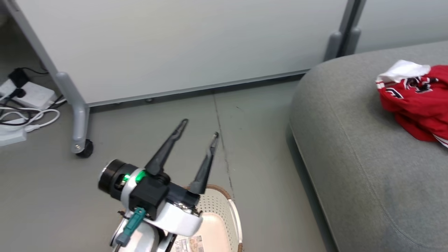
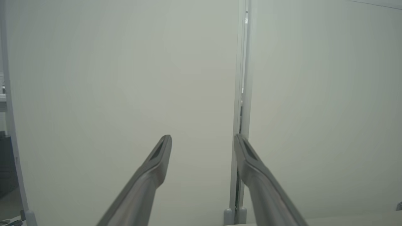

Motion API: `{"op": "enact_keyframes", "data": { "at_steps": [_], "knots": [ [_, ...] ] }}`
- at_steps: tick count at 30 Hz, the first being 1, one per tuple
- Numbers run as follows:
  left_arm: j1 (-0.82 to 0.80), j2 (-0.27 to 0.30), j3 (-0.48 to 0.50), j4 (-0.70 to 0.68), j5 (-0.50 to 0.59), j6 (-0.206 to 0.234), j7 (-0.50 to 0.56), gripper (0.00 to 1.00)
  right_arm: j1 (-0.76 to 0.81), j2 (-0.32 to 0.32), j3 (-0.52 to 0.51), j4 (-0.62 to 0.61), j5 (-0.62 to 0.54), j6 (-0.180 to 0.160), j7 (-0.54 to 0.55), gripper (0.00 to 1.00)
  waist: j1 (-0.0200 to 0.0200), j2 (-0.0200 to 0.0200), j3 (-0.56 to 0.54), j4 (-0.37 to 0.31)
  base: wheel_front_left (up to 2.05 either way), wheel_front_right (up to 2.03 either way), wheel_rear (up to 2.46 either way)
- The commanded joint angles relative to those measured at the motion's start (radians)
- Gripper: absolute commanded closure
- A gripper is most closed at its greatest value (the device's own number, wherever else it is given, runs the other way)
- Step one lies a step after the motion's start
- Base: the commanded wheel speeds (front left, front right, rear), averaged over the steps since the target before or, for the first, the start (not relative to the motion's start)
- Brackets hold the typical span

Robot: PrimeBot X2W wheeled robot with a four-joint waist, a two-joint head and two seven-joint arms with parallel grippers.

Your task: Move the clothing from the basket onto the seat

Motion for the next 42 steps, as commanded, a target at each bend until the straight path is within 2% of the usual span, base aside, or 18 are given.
{"op": "enact_keyframes", "data": {
  "at_steps": [1,7,12,16,23,27,32,42],
  "knots": [
    [0.016,-0.003,0.031,-0.005,-0.013,0.016,-0.004,0.00,0.053,0.026,-0.024,-0.037,-0.028,0.000,-0.004,0.00,0.0000,-0.0001,-0.025,0.039,0.00,0.00,0.00],
    [0.054,-0.015,0.103,0.010,-0.014,0.038,-0.004,0.00,0.218,0.144,-0.107,-0.179,-0.141,0.000,-0.005,0.00,0.0000,-0.0001,-0.046,0.105,0.00,0.00,0.00],
    [0.088,-0.020,0.155,0.053,-0.007,0.069,-0.004,0.00,0.330,0.252,-0.146,-0.227,-0.213,0.000,-0.005,0.00,0.0000,-0.0001,-0.062,0.153,0.00,0.00,0.00],
    [0.114,-0.024,0.185,0.081,-0.004,0.091,-0.004,0.00,0.401,0.324,-0.116,-0.224,-0.303,0.000,-0.005,0.00,0.0000,-0.0001,-0.069,0.181,0.00,0.00,0.00],
    [0.153,-0.025,0.212,0.144,0.010,0.118,-0.004,0.00,0.455,0.462,-0.093,-0.153,-0.332,0.000,-0.005,0.00,0.0000,-0.0001,-0.066,0.199,0.00,0.00,0.00],
    [0.157,-0.026,0.218,0.165,0.001,0.119,-0.004,0.00,0.460,0.494,-0.088,-0.121,-0.353,0.000,-0.005,0.00,0.0000,-0.0001,-0.063,0.204,0.00,0.00,0.00],
    [0.146,-0.027,0.226,0.169,0.015,0.169,-0.004,0.00,0.468,0.526,-0.089,-0.089,-0.385,0.000,-0.005,0.00,0.0000,-0.0001,-0.058,0.210,0.00,0.00,0.00],
    [0.138,-0.026,0.199,0.210,-0.003,0.178,-0.004,0.00,0.461,0.557,-0.099,-0.066,-0.397,0.000,-0.005,0.00,0.0000,-0.0001,-0.058,0.210,0.00,0.00,0.00]
  ]
}}
